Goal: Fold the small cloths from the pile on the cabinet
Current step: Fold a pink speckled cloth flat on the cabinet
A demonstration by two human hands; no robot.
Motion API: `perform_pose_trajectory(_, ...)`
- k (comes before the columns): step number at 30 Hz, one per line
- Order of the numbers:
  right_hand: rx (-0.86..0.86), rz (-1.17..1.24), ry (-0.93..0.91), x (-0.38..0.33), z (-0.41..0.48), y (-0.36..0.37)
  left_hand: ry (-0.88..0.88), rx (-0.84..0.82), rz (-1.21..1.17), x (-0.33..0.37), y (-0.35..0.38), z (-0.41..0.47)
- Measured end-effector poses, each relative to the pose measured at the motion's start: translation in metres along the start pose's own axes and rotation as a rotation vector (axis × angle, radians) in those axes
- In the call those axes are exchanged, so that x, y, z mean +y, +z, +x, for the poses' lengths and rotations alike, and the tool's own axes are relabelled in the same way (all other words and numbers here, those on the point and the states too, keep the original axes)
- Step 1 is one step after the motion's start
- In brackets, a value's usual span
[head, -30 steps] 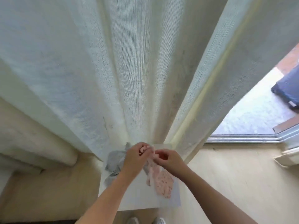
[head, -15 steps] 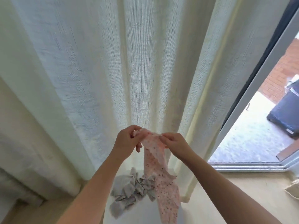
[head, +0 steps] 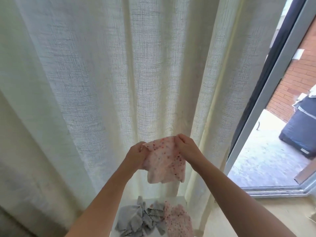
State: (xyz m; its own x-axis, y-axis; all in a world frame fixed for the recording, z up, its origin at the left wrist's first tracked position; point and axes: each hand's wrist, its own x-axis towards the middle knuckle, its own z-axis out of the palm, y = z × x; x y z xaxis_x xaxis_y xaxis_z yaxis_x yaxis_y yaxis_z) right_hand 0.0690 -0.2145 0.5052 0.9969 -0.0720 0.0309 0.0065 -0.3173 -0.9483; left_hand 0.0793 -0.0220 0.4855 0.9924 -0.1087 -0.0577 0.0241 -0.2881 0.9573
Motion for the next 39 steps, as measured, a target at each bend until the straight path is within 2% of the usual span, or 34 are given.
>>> perform_pose_trajectory(3,-0.012,0.023,0.033,-0.001,0.002,0.002,-0.041,-0.199,-0.048,0.002,-0.001,-0.005)
perform_pose_trajectory(5,-0.024,-0.014,0.024,0.002,0.004,0.003,-0.069,-0.253,-0.152,0.001,-0.002,-0.004)
perform_pose_trajectory(7,-0.063,-0.051,0.046,0.006,0.003,0.004,-0.113,-0.243,-0.259,0.003,-0.004,-0.003)
perform_pose_trajectory(11,-0.235,0.03,0.17,0.024,-0.002,0.007,-0.131,-0.2,-0.304,0.008,-0.007,0.0)
perform_pose_trajectory(14,-0.332,0.059,0.244,0.037,-0.004,0.008,-0.176,-0.24,-0.428,0.013,-0.008,0.003)
perform_pose_trajectory(17,-0.403,0.273,0.334,0.049,-0.007,0.012,-0.242,-0.196,-0.555,0.017,-0.006,0.006)
perform_pose_trajectory(20,-0.6,0.506,0.321,0.066,-0.01,0.014,-0.288,-0.133,-0.65,0.017,-0.008,0.008)
perform_pose_trajectory(24,-0.726,0.539,0.287,0.075,-0.016,0.02,-0.339,-0.083,-0.729,0.008,-0.018,0.012)
perform_pose_trajectory(30,-0.641,0.596,0.308,0.075,-0.019,0.015,-0.468,-0.061,-0.865,-0.011,-0.031,0.01)
perform_pose_trajectory(32,-0.592,0.659,0.407,0.075,-0.017,0.015,-0.527,-0.046,-0.867,-0.018,-0.034,0.007)
perform_pose_trajectory(34,-0.472,0.756,0.565,0.08,-0.013,0.019,-0.569,-0.088,-0.85,-0.028,-0.032,0.003)
perform_pose_trajectory(37,-0.317,0.905,0.741,0.093,-0.008,0.018,-0.503,-0.173,-0.678,-0.032,-0.026,-0.005)
perform_pose_trajectory(39,-0.375,0.879,0.742,0.089,-0.01,0.011,-0.46,-0.228,-0.529,-0.032,-0.023,-0.011)
